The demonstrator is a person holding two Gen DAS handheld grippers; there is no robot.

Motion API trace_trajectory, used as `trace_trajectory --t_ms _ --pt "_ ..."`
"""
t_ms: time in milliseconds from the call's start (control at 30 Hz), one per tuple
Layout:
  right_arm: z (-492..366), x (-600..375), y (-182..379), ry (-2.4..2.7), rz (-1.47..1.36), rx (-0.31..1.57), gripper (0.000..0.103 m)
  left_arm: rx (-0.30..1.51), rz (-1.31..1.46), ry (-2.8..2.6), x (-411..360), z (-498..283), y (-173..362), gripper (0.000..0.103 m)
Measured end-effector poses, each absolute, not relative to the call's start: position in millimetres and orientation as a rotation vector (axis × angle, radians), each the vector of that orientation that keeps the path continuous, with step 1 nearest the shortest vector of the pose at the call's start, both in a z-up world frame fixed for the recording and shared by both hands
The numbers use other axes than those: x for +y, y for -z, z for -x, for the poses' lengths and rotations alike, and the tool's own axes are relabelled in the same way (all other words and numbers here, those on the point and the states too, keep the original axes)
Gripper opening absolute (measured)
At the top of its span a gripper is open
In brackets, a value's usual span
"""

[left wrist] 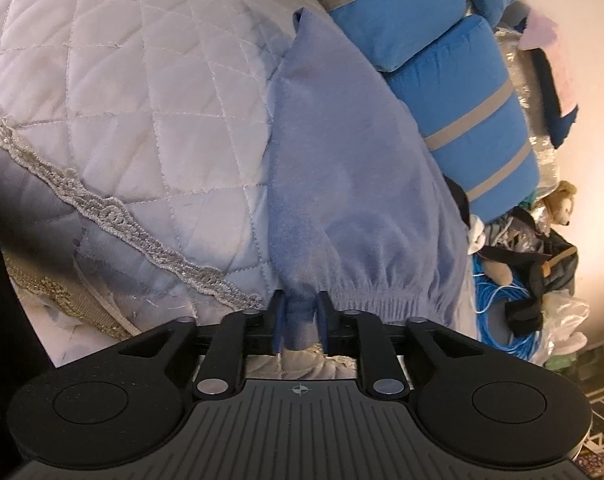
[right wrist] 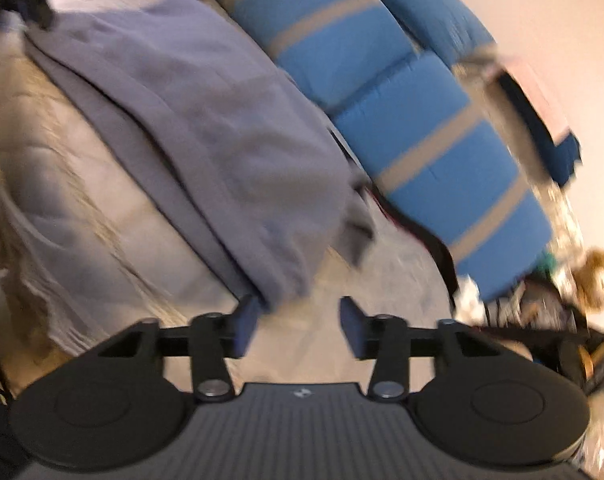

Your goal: Fold clothes

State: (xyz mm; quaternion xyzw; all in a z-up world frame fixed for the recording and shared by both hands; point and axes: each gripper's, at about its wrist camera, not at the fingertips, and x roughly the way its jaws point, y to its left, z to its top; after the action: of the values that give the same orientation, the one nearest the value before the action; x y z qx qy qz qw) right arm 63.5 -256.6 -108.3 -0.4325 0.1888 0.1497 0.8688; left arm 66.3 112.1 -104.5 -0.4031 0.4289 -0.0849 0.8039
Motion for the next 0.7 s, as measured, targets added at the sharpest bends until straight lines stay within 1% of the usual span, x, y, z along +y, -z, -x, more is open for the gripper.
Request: trace_trajectory --t_ms 67,100,167,233,267,433,567,633,700 --pt "-58 -244 111 -0.332 0.920 0.353 0.060 0.896 0.857 0.190 112 -63 99 0.045" --pt "-57 -238 112 -0.341 0.924 0.335 0.060 0.883 0.855 0.197 111 -60 96 0.050" --pt "-56 -224 113 -0.359 0.928 0.300 0.060 0.855 0.851 0.214 110 -57 90 0.067" --pt "-58 -213 116 -0.379 0.946 0.269 0.060 0.822 0.855 0.244 109 -54 83 0.075" --pt "-57 -206 118 -0.387 0.961 0.251 0.060 0.809 0.857 0.257 108 -53 80 0.076" --pt "-57 -178 131 -0.410 1.064 0.166 0.060 0.776 0.871 0.305 104 -51 70 0.077" --pt "-53 -164 145 -0.407 1.172 0.081 0.057 0.772 0.879 0.319 103 -50 70 0.077" --pt "-52 -160 149 -0.409 1.207 0.056 0.049 0.775 0.878 0.322 101 -52 71 0.077" --pt "-54 -157 150 -0.439 1.204 0.084 0.024 0.778 0.879 0.325 100 -53 72 0.077"
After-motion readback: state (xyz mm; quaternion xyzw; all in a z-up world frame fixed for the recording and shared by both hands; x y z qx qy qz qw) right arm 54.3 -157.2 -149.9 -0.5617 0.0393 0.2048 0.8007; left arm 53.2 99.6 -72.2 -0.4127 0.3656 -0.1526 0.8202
